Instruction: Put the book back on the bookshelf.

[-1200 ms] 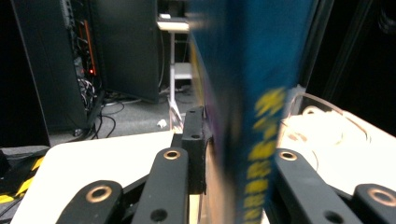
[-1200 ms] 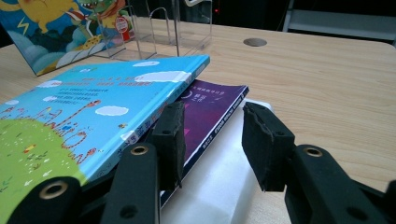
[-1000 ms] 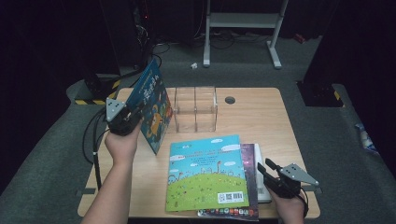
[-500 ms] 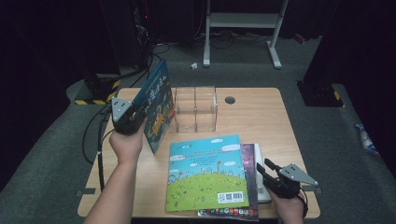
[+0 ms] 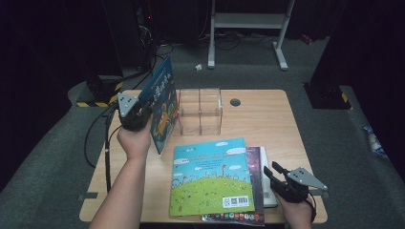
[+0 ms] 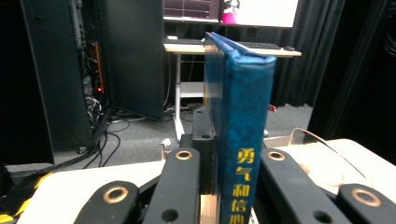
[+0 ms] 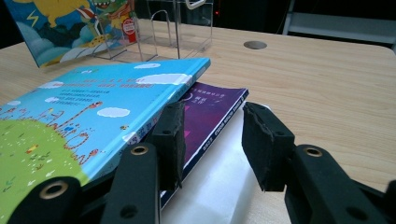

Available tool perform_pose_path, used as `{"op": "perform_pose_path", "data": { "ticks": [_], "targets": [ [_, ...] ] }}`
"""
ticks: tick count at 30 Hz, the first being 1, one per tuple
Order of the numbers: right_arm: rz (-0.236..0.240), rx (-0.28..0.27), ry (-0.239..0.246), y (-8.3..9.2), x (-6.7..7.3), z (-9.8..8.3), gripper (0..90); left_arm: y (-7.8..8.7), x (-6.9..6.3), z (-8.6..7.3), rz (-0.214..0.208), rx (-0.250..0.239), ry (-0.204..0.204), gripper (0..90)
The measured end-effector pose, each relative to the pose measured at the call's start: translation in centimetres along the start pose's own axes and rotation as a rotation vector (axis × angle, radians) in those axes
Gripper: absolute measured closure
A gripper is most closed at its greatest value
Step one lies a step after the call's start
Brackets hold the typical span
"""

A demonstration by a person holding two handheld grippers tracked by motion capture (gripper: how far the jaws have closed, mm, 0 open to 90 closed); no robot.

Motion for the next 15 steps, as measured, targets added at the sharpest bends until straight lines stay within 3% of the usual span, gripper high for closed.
{"op": "perform_pose_path", "data": {
  "ticks": [15],
  "targets": [
    [0.001, 0.002, -0.005, -0.1, 0.0, -0.1, 59.2, -1.1, 1.0, 0.5, 0.04, -0.028, -0.004, 83.2]
  ]
}}
Point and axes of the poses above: each handheld gripper's, and its own axes: y roughly backward along the jaws, z roughly out of its top, x roughly to its left, the point moved 7 cm from there along -y, roughly forward along the jaws, and after that the axes turned 5 degrees about y, right-handed, at the moved point
